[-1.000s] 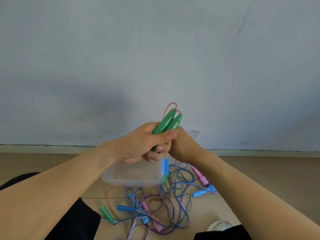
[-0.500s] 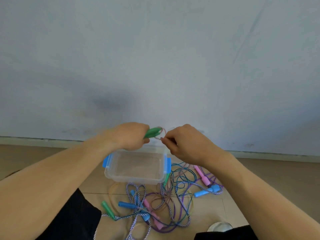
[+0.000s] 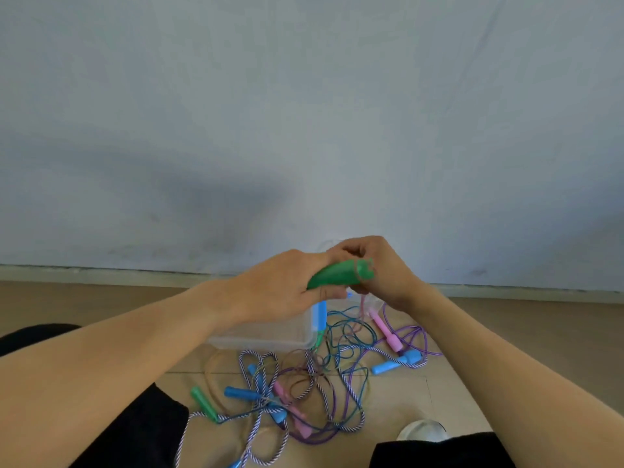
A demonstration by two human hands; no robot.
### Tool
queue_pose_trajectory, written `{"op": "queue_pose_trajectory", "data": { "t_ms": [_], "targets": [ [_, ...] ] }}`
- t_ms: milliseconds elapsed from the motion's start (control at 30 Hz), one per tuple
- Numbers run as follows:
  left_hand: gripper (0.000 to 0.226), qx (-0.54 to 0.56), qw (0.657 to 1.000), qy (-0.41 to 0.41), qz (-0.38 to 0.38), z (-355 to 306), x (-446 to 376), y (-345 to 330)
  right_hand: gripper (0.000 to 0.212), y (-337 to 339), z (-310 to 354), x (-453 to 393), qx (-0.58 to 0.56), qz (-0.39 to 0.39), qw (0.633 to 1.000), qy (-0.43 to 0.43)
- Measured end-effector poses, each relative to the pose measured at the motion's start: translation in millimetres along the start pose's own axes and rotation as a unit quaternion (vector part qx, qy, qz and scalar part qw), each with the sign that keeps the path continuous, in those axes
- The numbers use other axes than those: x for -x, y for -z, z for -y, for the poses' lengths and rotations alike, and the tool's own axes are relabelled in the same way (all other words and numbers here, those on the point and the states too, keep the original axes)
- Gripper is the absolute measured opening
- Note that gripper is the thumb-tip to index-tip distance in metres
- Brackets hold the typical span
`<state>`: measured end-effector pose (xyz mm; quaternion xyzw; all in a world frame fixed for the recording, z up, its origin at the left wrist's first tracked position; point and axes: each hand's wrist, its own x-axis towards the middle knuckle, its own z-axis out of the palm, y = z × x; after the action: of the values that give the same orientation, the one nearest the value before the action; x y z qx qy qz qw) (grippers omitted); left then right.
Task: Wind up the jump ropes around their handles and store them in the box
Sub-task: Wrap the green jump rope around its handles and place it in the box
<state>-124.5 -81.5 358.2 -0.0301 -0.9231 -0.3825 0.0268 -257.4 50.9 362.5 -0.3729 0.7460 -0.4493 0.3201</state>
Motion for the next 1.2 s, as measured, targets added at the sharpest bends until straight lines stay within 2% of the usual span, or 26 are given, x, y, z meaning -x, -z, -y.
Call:
{"op": "queue_pose_trajectory", "data": {
  "t_ms": [100,133,200,300,433,533,600,700,767,833,900,933,1000,1033,1067,1100,1133,1200],
  "targets": [
    [0.012,0.113,0.987,0.039,-0.103,1.4,-3.8,3.3,0.023,-10.8,10.2,-4.3,-0.121,-0.092,0.988,0.014],
    [0.018,0.137,0.98,0.055,-0.134,1.7,-5.7,5.1,0.03,-13.9,13.3,-5.3,-0.129,-0.113,0.985,0.035],
    [0.033,0.171,0.965,0.091,-0.175,2.0,-7.5,8.4,0.039,-17.9,17.6,-5.9,-0.06,-0.141,0.983,0.096],
    [0.027,0.179,0.952,0.133,-0.209,4.6,-8.1,10.8,0.04,-15.1,20.6,-7.5,0.081,-0.162,0.975,0.126],
    [0.02,0.281,0.908,0.172,-0.257,7.9,-10.6,17.1,0.046,-12.4,15.5,-7.4,0.191,-0.083,0.976,0.057],
    [0.034,0.355,0.875,0.224,-0.243,6.8,-9.3,21.2,0.049,-15.3,16.5,-4.0,0.193,-0.007,0.981,0.003],
    [0.025,0.424,0.855,0.214,-0.208,3.4,-9.3,23.7,0.044,-14.0,17.1,-4.3,0.171,0.024,0.985,-0.015],
    [0.015,0.554,0.795,0.177,-0.174,-1.5,-11.0,33.0,0.027,-12.0,19.7,-4.1,0.066,0.025,0.998,0.004],
    [0.02,0.585,0.772,0.175,-0.179,-0.7,-11.7,37.5,0.028,-10.5,25.2,-3.6,0.009,0.035,0.999,0.028],
    [0.017,0.583,0.767,0.193,-0.186,2.7,-12.0,39.3,0.03,-9.3,30.0,-2.7,0.012,0.046,0.998,0.029],
    [0.014,0.555,0.775,0.228,-0.197,9.3,-12.7,42.6,0.033,-5.6,29.3,-2.9,0.076,0.037,0.996,0.023],
    [0.015,0.513,0.797,0.246,-0.205,15.1,-12.5,44.8,0.034,-2.2,27.7,-2.5,0.127,0.03,0.991,0.025],
    [0.017,0.325,0.889,0.259,-0.19,27.8,-9.7,48.1,0.035,7.0,25.7,-2.1,0.187,0.01,0.982,0.029],
    [0.02,0.198,0.936,0.247,-0.154,33.4,-7.6,47.8,0.034,11.7,26.6,-1.2,0.192,-0.001,0.981,0.035],
    [0.021,0.079,0.966,0.228,-0.093,35.6,-6.1,45.3,0.032,15.2,27.7,0.1,0.203,-0.009,0.978,0.05],
    [0.023,-0.023,0.976,0.217,-0.017,35.7,-5.5,39.6,0.03,17.3,29.0,1.2,0.233,-0.01,0.97,0.073],
    [0.026,-0.099,0.97,0.214,0.061,32.7,-5.3,31.3,0.027,18.1,30.0,2.3,0.28,-0.006,0.955,0.1],
    [0.036,-0.158,0.95,0.204,0.179,22.7,-5.5,13.0,0.022,17.4,27.1,3.0,0.346,0.008,0.927,0.147]
  ]
}}
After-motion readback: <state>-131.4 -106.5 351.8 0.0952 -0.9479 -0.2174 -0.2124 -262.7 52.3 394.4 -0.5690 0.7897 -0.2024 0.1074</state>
